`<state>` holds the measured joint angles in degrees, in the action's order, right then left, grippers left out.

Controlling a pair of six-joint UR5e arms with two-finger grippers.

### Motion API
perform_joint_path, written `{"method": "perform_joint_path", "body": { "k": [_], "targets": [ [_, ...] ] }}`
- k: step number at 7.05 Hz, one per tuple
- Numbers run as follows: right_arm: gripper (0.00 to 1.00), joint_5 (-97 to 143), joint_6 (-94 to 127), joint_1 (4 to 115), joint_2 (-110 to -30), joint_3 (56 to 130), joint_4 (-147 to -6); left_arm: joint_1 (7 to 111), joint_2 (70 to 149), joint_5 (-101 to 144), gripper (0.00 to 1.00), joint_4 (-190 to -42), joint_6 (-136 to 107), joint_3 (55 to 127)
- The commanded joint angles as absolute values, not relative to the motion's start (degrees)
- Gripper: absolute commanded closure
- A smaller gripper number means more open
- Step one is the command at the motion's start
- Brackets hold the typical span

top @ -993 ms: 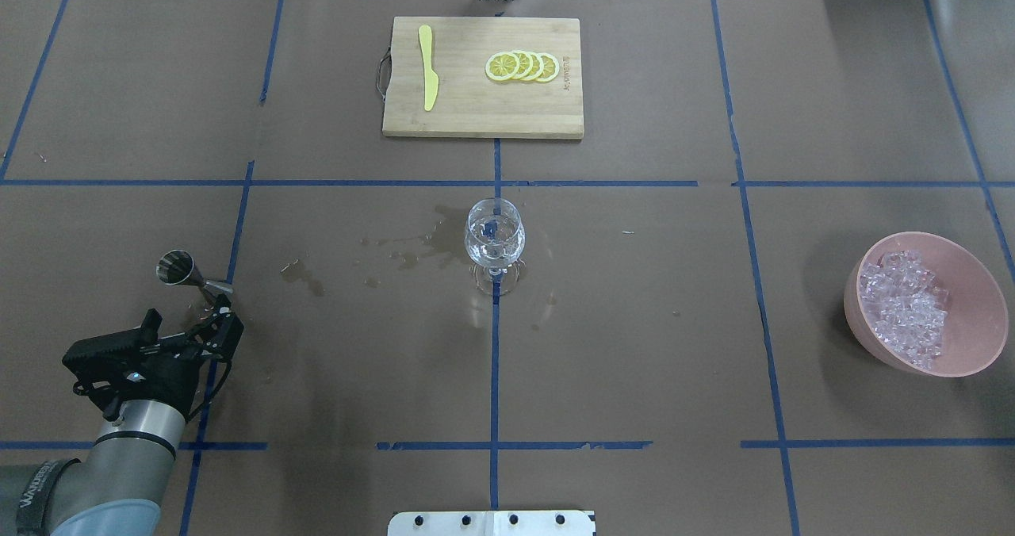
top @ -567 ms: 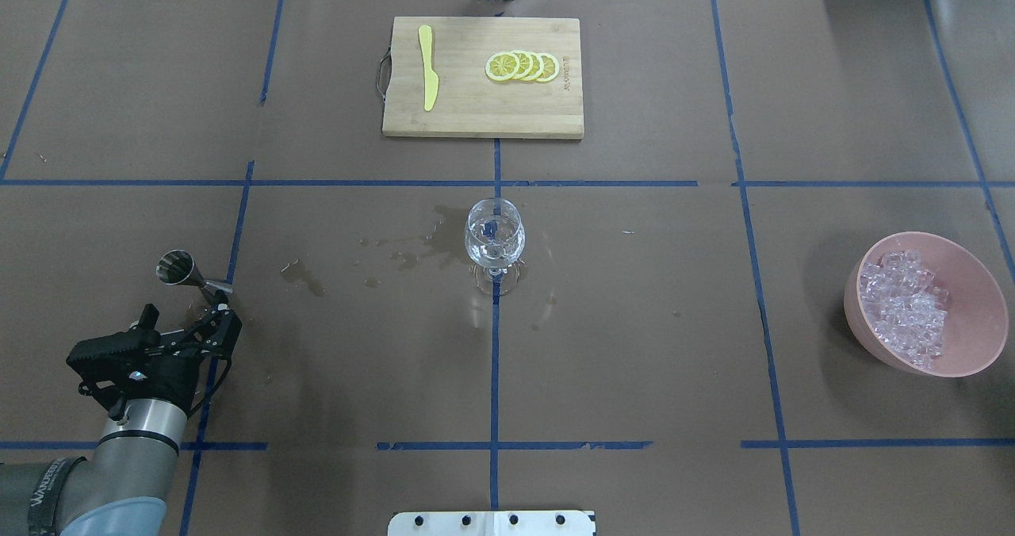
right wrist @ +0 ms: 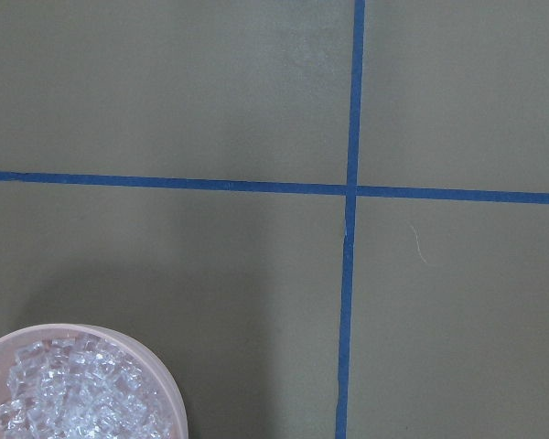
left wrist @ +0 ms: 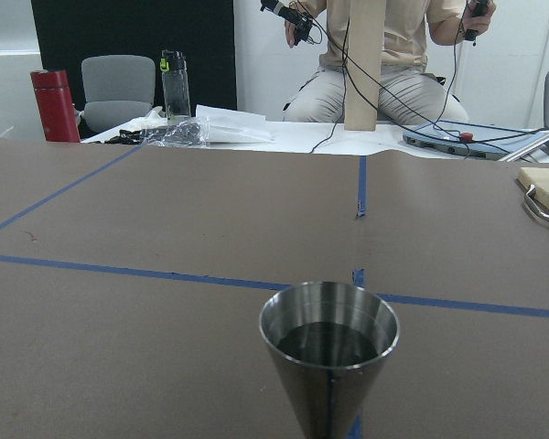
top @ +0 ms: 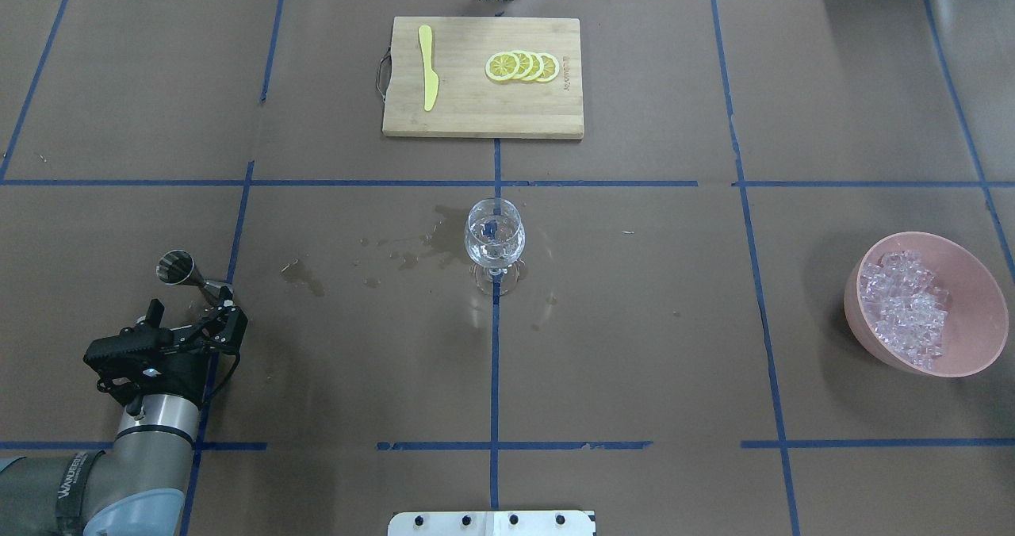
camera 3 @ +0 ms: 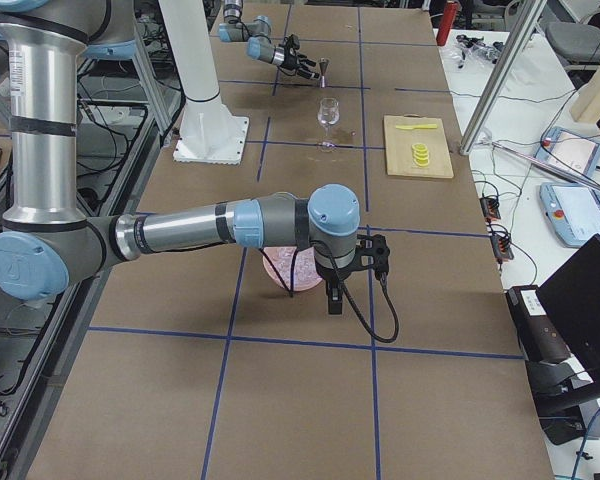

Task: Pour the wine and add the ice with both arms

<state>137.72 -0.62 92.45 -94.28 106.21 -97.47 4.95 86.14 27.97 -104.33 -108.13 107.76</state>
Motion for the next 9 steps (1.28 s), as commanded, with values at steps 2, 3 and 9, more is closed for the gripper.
{"method": "perform_joint_path", "body": {
  "k": [2, 3, 9],
  "targets": [
    [0.00, 137.81, -0.62, 92.46, -94.31, 106.17, -97.56, 7.72, 87.89, 27.95, 0.04, -104.33, -107.32, 106.44],
    [0.00, 137.73, -0.62, 92.46, -94.31, 106.17, -97.56, 8.43, 87.89, 27.95, 0.04, -104.33, -107.14, 105.74],
    [0.00, 137.81, -0.62, 92.46, -94.13, 106.17, -97.47, 8.96, 91.14, 27.95, 0.34, -104.41, -107.14, 102.48]
  ]
}}
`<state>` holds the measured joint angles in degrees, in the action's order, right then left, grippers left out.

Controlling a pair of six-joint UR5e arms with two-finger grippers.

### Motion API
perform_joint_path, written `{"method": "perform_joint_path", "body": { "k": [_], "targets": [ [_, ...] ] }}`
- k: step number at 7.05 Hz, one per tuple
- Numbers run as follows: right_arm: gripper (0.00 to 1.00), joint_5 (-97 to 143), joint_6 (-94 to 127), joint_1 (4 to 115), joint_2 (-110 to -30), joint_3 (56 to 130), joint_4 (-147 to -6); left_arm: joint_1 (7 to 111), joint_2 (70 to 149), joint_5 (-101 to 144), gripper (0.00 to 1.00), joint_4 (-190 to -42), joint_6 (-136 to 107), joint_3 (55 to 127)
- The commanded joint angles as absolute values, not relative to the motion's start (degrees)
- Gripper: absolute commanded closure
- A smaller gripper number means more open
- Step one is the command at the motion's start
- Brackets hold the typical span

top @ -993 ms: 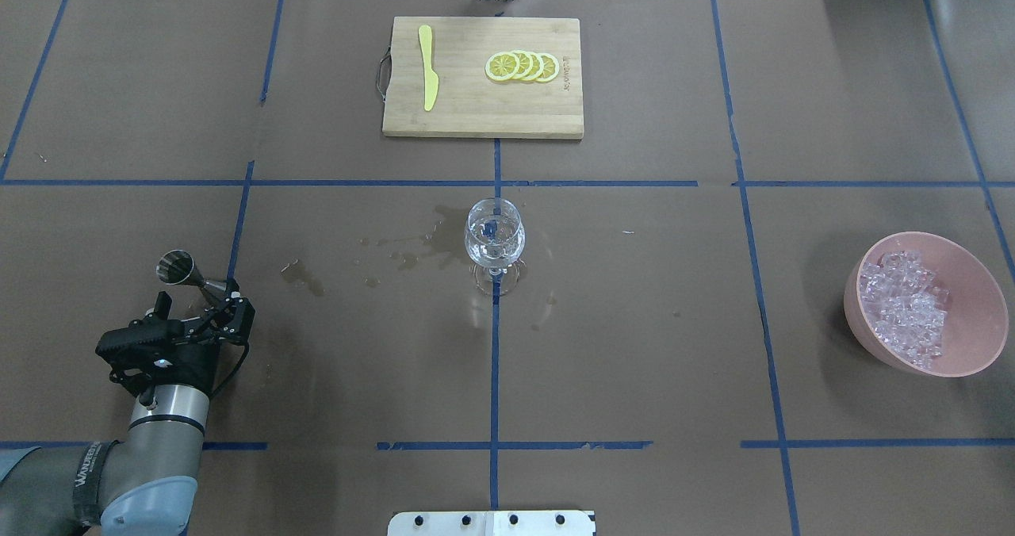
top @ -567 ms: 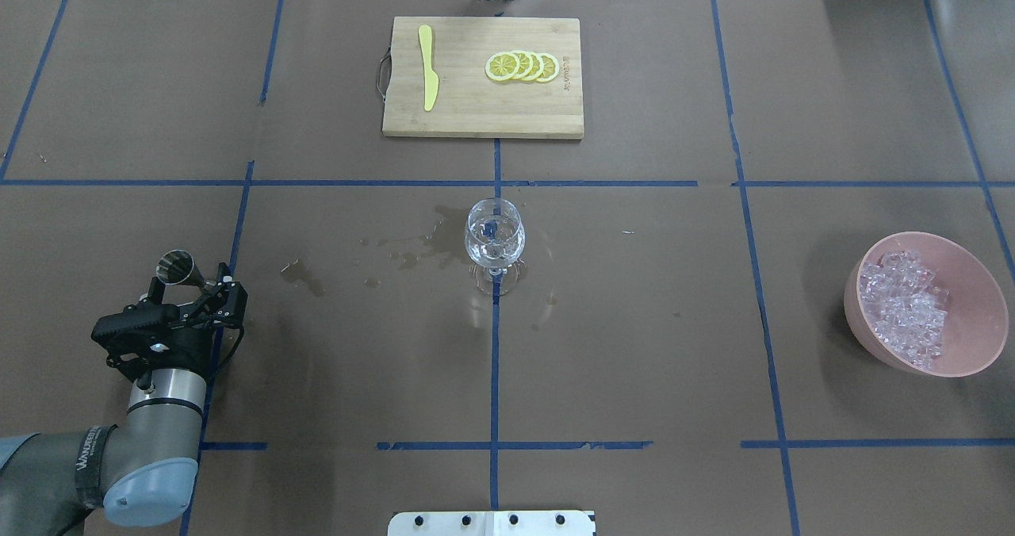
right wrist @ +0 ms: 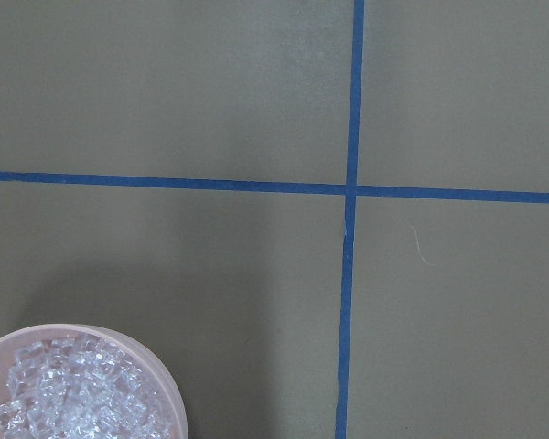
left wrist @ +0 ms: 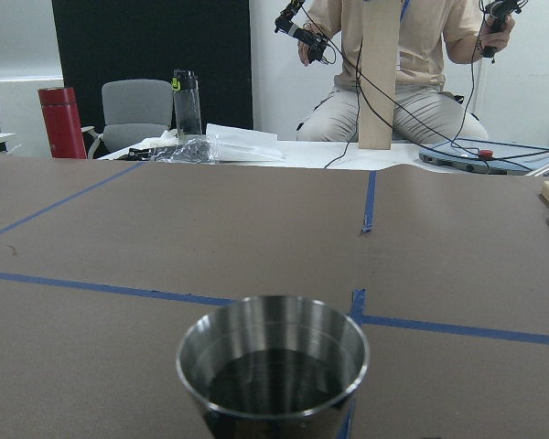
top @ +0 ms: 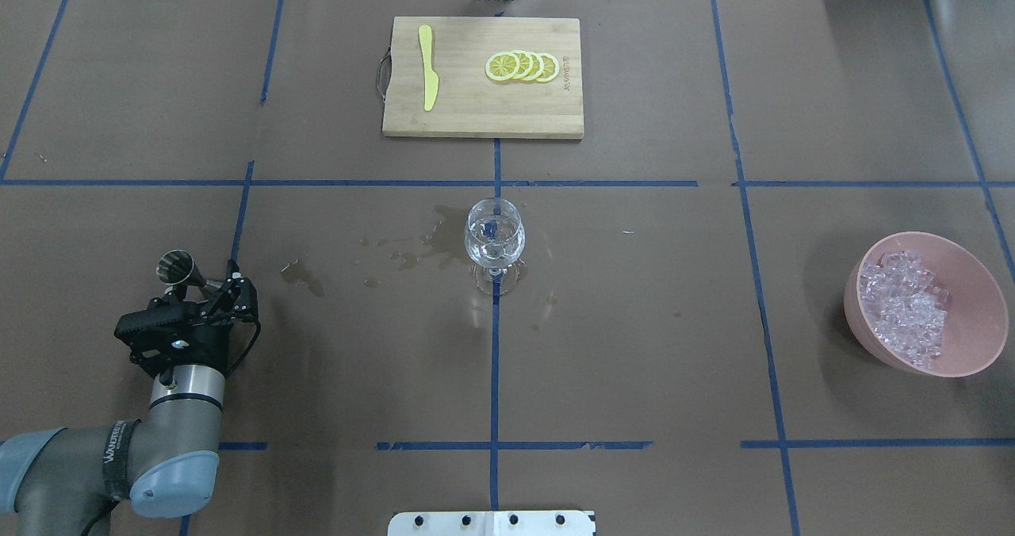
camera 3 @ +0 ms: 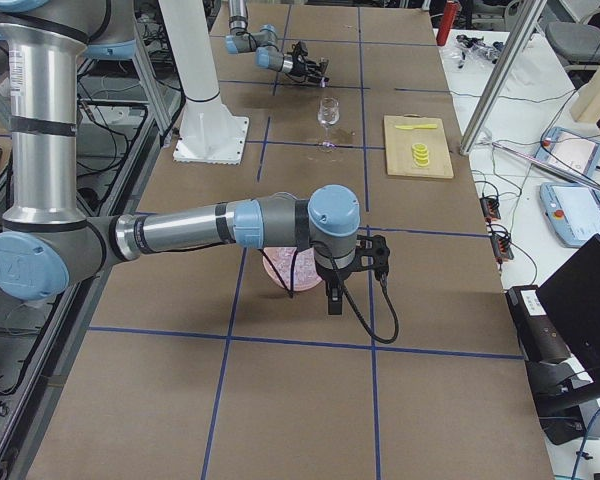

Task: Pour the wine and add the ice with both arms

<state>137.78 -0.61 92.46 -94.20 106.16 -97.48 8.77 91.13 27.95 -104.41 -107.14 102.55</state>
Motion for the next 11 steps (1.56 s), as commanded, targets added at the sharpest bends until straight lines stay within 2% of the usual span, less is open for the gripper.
{"method": "perform_joint_path", "body": {
  "k": [1, 4, 6, 7, 8, 9, 10, 11],
  "targets": [
    [0.00, 137.81, -0.62, 92.46, -94.04, 106.17, -97.47, 9.05, 91.14, 27.95, 0.36, -104.41, -107.14, 102.48],
    [0.00, 137.73, -0.62, 92.46, -94.04, 106.17, -97.56, 9.14, 90.35, 27.95, 0.37, -104.41, -107.14, 102.39],
    [0.00, 137.72, -0.62, 92.46, -93.96, 106.26, -97.56, 9.14, 90.35, 28.04, 0.46, -104.50, -107.14, 102.39],
    [0.00, 137.72, -0.62, 92.46, -93.96, 106.26, -97.56, 9.14, 90.35, 28.04, 0.54, -104.50, -107.14, 102.39],
    [0.00, 137.72, -0.62, 92.46, -93.96, 106.26, -97.56, 9.14, 90.26, 28.04, 0.69, -104.50, -107.14, 102.31],
    [0.00, 137.81, -0.62, 92.46, -93.96, 106.26, -97.56, 9.14, 90.35, 28.04, 0.92, -104.50, -107.23, 102.13],
    [0.00, 137.90, -0.62, 92.46, -93.96, 106.26, -97.56, 9.14, 90.35, 28.21, 1.00, -104.50, -107.49, 102.13],
    [0.00, 137.90, -0.62, 92.46, -93.96, 106.26, -97.56, 9.23, 90.35, 28.21, 1.00, -104.85, -107.75, 102.74]
  ]
}}
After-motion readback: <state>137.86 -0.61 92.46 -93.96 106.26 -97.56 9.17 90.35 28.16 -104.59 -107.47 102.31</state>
